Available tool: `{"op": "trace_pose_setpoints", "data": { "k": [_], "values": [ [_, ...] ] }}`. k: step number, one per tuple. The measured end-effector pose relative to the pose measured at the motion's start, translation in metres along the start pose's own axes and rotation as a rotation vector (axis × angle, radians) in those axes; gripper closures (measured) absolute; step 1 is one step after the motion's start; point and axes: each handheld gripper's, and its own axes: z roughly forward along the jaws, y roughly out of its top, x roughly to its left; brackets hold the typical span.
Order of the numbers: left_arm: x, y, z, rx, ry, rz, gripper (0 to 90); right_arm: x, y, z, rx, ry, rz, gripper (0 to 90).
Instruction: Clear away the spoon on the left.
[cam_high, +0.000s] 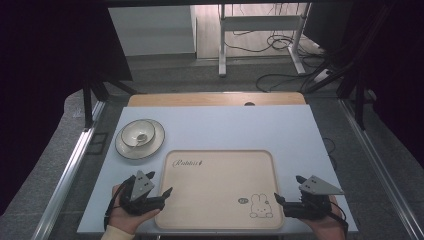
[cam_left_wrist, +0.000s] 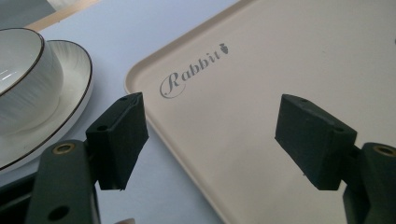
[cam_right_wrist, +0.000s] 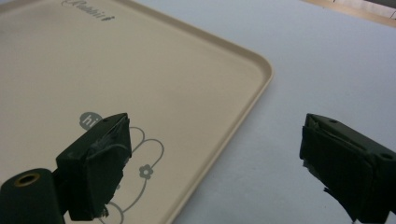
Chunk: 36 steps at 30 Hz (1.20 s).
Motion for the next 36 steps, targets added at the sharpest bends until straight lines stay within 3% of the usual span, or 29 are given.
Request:
{"op": "trace_pose_setpoints", "data": {
  "k": [7,10,17,21,25,36],
  "values": [
    [0.0,-0.002,-0.002,0.004,0.002,0.003,24.9,-0.005,-0.001,0.001,0.014,-0.002,0.031,12.6],
    [0.002,-0.003,-0.004,-0.009,0.005,-0.008,24.9,-0.004,-0.001,-0.001,0.014,-0.011,0.028,12.7],
    [0.004,-0.004,-0.01,-0.016,0.018,0.007,24.9,-0.001,0.001,-0.002,0.004,-0.031,0.028,12.4],
    [0.003,-0.002,-0.014,-0.045,0.033,0.005,25.6,0.0,0.001,-0.003,0.003,-0.035,0.03,12.4],
    [0.003,-0.002,-0.013,-0.03,0.03,0.017,25.6,0.001,0.001,-0.002,0.007,-0.027,0.024,12.4],
    [0.006,-0.002,-0.012,-0.014,0.019,0.001,25.0,0.001,0.002,-0.002,-0.017,-0.015,0.019,15.2]
  ]
}}
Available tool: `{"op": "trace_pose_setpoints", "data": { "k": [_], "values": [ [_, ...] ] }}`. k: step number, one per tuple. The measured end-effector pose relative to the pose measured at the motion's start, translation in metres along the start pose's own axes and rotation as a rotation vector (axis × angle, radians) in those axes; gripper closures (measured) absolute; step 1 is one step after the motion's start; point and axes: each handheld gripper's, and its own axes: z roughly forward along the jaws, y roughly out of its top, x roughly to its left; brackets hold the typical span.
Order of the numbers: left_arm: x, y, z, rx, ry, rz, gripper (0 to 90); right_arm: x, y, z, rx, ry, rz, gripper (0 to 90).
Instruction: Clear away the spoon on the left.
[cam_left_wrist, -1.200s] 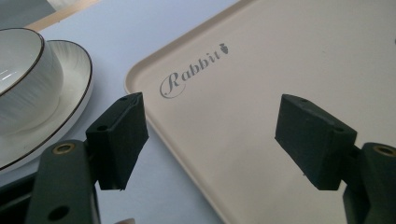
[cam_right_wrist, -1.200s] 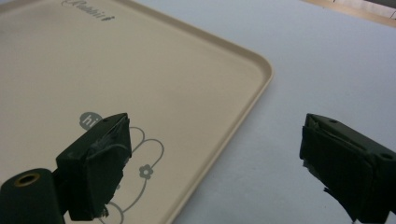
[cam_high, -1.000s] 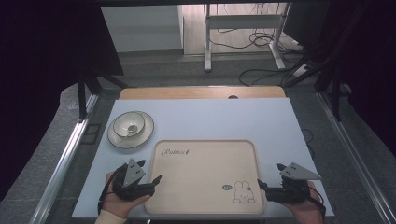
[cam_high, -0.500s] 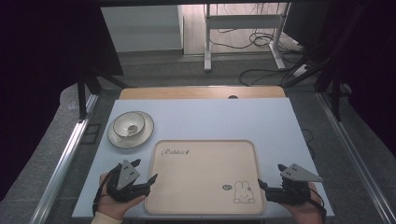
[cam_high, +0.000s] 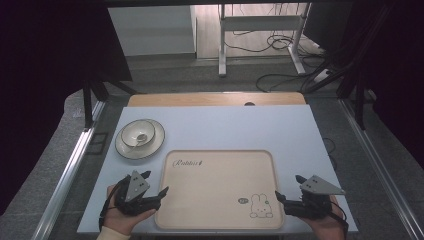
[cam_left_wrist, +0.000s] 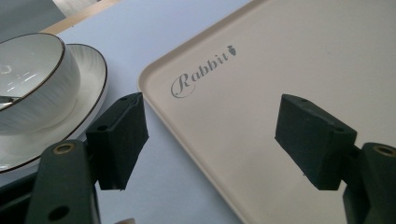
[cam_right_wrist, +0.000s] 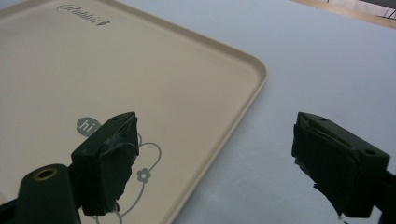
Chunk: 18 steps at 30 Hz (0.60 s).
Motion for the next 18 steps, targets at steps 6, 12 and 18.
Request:
{"op": "trace_pose_setpoints", "data": {
  "k": [6,12,18],
  "values": [
    [0.0019,0.0033,-0.0033,-0.006,0.009,0.006,24.8,0.0006,-0.0008,0.0,0.006,0.007,-0.005,15.5],
    [0.0049,0.0048,-0.0015,-0.01,0.013,0.013,24.8,0.0003,-0.0018,-0.0002,0.003,0.02,-0.015,16.3],
    [0.009,0.0077,-0.005,-0.026,0.029,0.017,24.8,-0.0001,-0.0025,0.0008,0.009,0.018,-0.02,16.5]
  ]
}}
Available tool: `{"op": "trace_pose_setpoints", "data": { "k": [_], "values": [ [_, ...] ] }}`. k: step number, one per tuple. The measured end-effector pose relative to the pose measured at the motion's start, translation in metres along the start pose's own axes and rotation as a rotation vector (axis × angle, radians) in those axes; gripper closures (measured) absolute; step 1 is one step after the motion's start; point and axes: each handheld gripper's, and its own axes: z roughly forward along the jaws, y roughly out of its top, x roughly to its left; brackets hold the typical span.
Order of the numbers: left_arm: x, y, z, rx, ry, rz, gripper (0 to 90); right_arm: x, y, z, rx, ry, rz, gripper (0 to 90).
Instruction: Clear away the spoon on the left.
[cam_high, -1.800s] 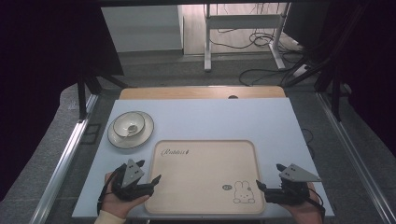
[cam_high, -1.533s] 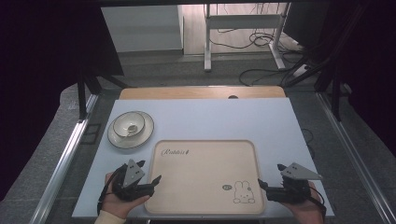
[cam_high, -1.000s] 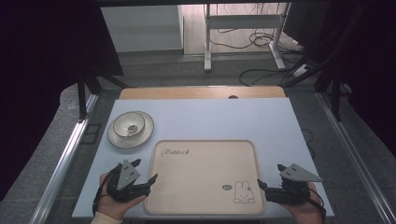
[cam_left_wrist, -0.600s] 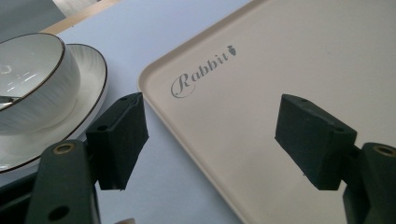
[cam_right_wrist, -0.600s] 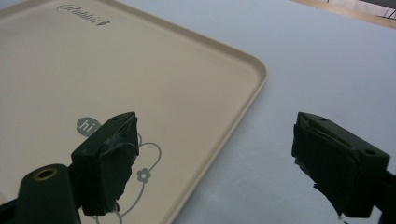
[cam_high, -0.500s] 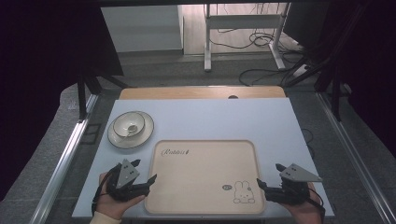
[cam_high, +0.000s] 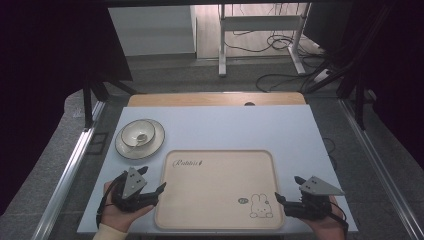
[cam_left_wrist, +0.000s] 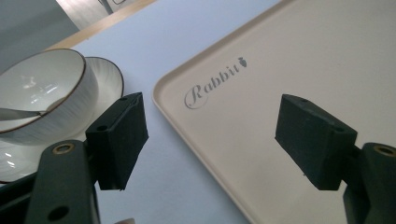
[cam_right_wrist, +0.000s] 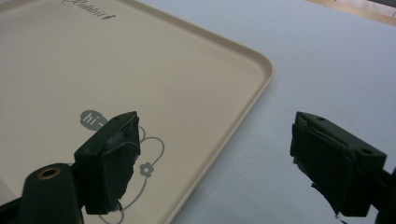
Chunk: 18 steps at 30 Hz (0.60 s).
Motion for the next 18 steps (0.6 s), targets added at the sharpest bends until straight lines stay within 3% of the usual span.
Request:
{"op": "trace_pose_setpoints", "data": {
  "k": [10,18],
  "values": [
    [0.006,0.01,-0.007,-0.041,0.029,0.005,24.8,-0.001,0.0,0.003,0.014,0.004,0.006,16.7],
    [0.013,0.016,-0.013,-0.076,0.054,-0.028,24.8,-0.002,0.001,0.003,0.004,0.01,0.001,16.7]
  ]
}}
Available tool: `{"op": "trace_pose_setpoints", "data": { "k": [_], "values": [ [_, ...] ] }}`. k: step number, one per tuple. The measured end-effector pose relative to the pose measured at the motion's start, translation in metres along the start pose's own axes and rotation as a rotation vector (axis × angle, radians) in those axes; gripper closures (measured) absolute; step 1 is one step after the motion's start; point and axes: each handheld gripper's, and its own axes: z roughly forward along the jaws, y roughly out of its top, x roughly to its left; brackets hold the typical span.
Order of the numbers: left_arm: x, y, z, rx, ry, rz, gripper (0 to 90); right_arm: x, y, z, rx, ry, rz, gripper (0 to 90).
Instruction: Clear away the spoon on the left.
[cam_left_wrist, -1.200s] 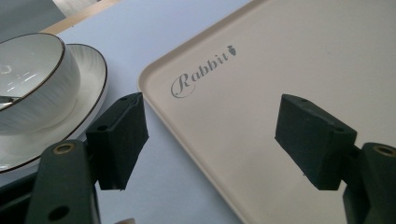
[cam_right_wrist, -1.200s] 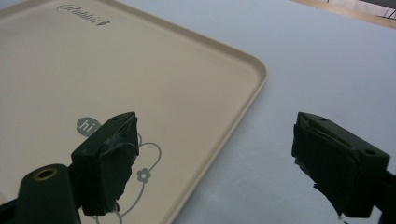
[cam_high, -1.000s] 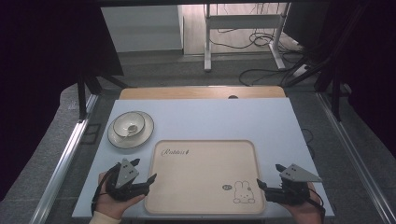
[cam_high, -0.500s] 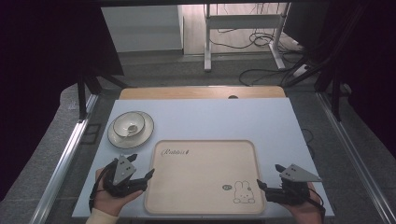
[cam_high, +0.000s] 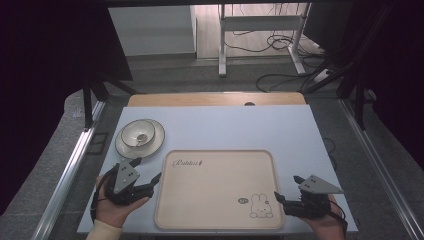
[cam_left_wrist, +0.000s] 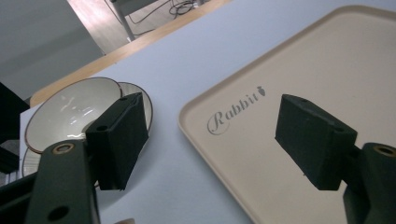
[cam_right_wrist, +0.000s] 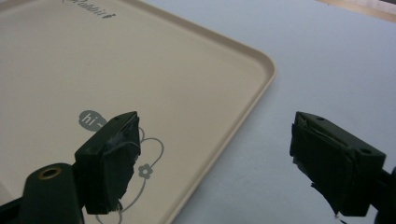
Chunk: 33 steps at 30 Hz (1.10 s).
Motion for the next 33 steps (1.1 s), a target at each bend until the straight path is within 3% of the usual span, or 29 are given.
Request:
{"op": "trace_pose_setpoints", "data": {
  "k": [9,16,22,24,33],
  "values": [
    [0.006,0.012,0.001,-0.027,0.008,-0.022,24.8,-0.001,0.001,0.001,-0.004,-0.001,0.008,16.7],
    [0.013,0.02,0.007,-0.029,0.025,-0.017,24.9,0.001,0.002,0.002,-0.009,0.012,-0.003,16.6],
    [0.027,0.018,0.021,-0.029,0.055,-0.045,25.0,0.002,0.001,0.0,-0.011,0.009,-0.006,16.6],
    [0.033,0.016,0.023,-0.017,0.06,-0.032,24.9,0.001,0.001,0.0,-0.01,0.006,-0.002,16.6],
    [0.055,0.003,0.02,-0.02,0.085,-0.067,25.1,0.002,0.001,0.001,-0.002,-0.006,0.002,16.6]
  ]
}}
